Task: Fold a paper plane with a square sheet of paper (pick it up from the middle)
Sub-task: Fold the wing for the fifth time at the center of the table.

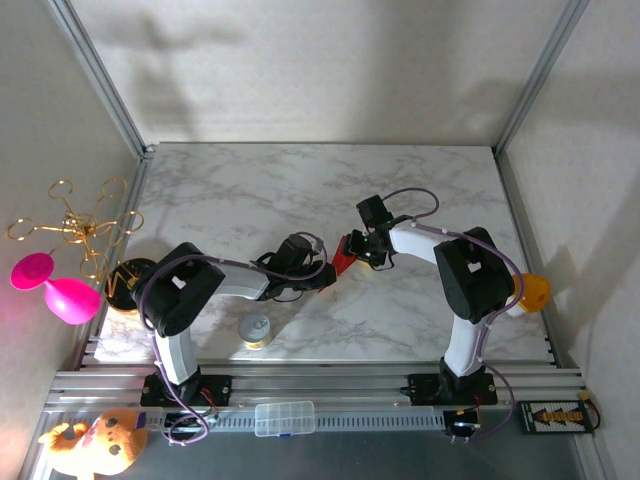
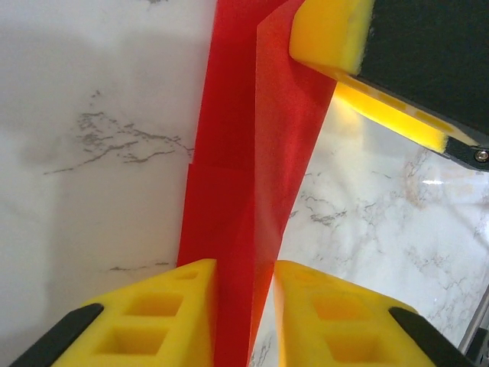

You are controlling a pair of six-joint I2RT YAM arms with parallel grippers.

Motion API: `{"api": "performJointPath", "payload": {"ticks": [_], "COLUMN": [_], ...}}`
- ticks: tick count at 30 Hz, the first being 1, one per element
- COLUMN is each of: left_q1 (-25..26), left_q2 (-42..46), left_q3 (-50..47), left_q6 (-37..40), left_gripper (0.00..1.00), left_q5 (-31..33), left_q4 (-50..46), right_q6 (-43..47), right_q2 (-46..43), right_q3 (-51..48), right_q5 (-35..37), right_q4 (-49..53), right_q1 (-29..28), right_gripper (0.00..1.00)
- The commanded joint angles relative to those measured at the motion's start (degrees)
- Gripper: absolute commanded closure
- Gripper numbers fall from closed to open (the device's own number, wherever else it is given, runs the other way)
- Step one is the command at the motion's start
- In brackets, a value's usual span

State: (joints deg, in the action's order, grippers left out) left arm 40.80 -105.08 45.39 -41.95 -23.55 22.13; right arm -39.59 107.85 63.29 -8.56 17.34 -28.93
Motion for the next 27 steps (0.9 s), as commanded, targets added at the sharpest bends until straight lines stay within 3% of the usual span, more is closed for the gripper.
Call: {"api": "performJointPath", "payload": {"ticks": [1, 15, 27], "left_q1": [0.3, -1.2, -2.9], "left_q2": [-1.7, -2.2, -3.2], "left_q3": [0.5, -1.6, -2.6], "left_q6": [0.3, -3.8, -8.2], "left_gripper": [0.77, 0.84, 0.88], "left_q5": [1.3, 0.5, -4.6], "left_q4": [-0.7, 1.4, 5.1], "right_q6": [1.4, 1.4, 1.4], "right_q2": [9.0, 9.5, 9.6], "right_q3": [-3.6, -3.7, -3.7], "right_q5": [4.0, 3.8, 3.2], "right_q4": [-1.1, -1.1, -1.3], "right_q1": [-0.1, -0.1, -0.1], "right_gripper": [0.46, 0.46, 0.46]}}
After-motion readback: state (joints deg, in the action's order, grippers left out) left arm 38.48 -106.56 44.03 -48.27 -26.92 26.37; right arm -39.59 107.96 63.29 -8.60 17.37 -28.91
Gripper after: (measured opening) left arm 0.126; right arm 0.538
